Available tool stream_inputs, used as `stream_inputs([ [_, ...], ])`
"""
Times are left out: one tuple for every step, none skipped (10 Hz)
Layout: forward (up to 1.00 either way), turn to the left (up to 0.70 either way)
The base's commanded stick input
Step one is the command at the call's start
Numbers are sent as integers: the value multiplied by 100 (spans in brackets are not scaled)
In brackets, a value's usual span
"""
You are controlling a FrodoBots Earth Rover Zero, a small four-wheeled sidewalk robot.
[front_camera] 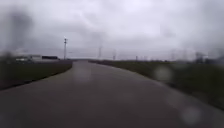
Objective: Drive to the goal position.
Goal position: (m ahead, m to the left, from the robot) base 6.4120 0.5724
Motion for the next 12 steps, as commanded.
stream_inputs([
  [70,0],
  [70,0],
  [70,0],
  [70,0],
  [70,0],
  [70,0],
  [70,0],
  [70,0],
  [70,0],
  [70,0],
  [70,0],
  [70,0],
])
